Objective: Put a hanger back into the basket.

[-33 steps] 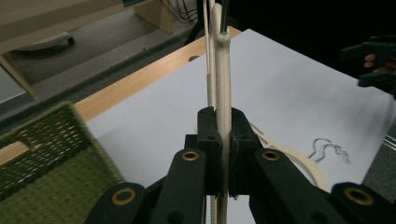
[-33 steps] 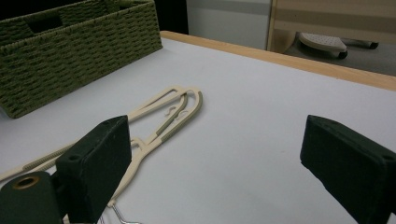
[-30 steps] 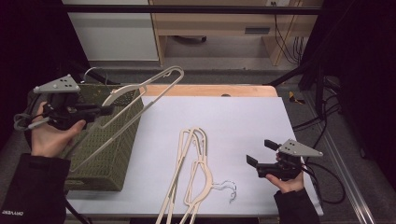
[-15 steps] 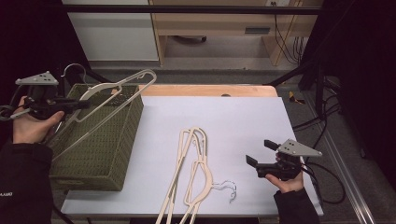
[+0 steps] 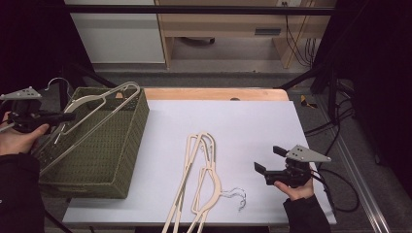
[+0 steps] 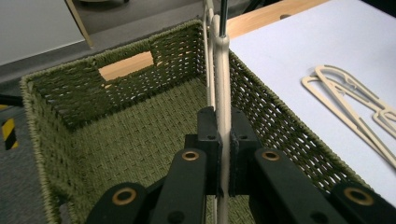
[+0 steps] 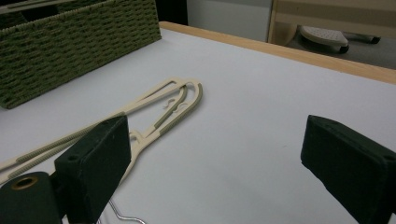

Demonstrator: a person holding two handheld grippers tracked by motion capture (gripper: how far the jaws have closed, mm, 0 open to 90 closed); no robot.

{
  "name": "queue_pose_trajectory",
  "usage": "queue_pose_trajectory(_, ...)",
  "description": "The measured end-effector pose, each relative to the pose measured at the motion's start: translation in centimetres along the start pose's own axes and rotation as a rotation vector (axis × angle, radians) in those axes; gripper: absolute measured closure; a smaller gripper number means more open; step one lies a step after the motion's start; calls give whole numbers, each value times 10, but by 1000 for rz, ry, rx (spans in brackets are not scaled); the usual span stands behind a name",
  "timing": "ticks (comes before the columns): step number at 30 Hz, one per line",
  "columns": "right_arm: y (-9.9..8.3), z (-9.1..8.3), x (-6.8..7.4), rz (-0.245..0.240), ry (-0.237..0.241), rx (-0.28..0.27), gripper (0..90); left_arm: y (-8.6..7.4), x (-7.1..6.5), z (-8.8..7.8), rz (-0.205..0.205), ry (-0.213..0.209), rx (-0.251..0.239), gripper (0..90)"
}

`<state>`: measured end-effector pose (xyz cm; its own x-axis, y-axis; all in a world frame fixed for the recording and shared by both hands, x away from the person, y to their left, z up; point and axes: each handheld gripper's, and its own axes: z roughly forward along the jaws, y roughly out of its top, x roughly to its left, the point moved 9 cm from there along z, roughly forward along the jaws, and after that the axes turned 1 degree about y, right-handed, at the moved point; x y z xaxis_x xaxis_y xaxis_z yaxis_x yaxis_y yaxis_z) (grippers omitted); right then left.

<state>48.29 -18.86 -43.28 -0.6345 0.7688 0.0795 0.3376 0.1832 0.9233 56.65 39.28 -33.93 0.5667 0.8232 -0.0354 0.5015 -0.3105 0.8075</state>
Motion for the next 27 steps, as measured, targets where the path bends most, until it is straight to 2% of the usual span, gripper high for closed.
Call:
queue_pose_trajectory(2,-1,0,0,2,-1,1,90,0,-1,3,-2,0,2,857)
queue_pose_trajectory(4,-1,0,-1,6,1,2,90,-3,-2,13,-2,14,31,857)
queue_pose_trajectory(8,-2,0,-1,10,1,4,90,-9,-3,22,-11,17,51,857)
queue_pose_trajectory(9,-1,-1,-1,14,5,2,91,-18,-1,32,-25,26,70,857)
queue_pose_trajectory(10,-1,-1,-1,14,5,2,91,-18,-1,32,-25,26,70,857)
queue_pose_trajectory(11,-1,-1,-2,5,6,1,90,-28,2,40,-42,29,85,857)
queue_pose_trajectory(12,-1,-1,-1,9,6,2,91,-28,2,40,-42,29,85,857)
queue_pose_trajectory(13,-2,-1,-2,8,2,2,91,-40,5,48,-51,42,105,856)
queue_pose_trajectory(14,-2,-1,-2,8,2,2,91,-40,5,48,-51,42,105,857)
queue_pose_trajectory(15,-3,0,-2,7,3,6,91,-49,7,55,-59,61,116,857)
queue_pose_trajectory(18,-3,2,-1,8,3,11,91,-53,8,60,-67,63,99,856)
queue_pose_trajectory(19,-4,2,-1,5,4,13,91,-56,10,63,-73,85,102,855)
queue_pose_trajectory(20,-4,2,-1,5,4,13,91,-56,10,63,-73,85,102,853)
queue_pose_trajectory(21,-4,2,-1,6,3,12,91,-58,13,64,-69,103,102,849)
queue_pose_trajectory(22,-4,2,-1,6,3,12,91,-59,14,65,-83,111,97,849)
queue_pose_trajectory(23,-3,2,-1,4,5,10,91,-60,19,64,-85,149,86,837)
queue_pose_trajectory(25,-4,2,-1,10,3,12,91,-63,25,63,-90,192,102,823)
queue_pose_trajectory(26,-4,2,-1,-3,6,9,91,-63,25,63,-90,192,102,818)
queue_pose_trajectory(27,-4,2,-1,6,5,13,91,-67,31,62,-101,230,121,807)
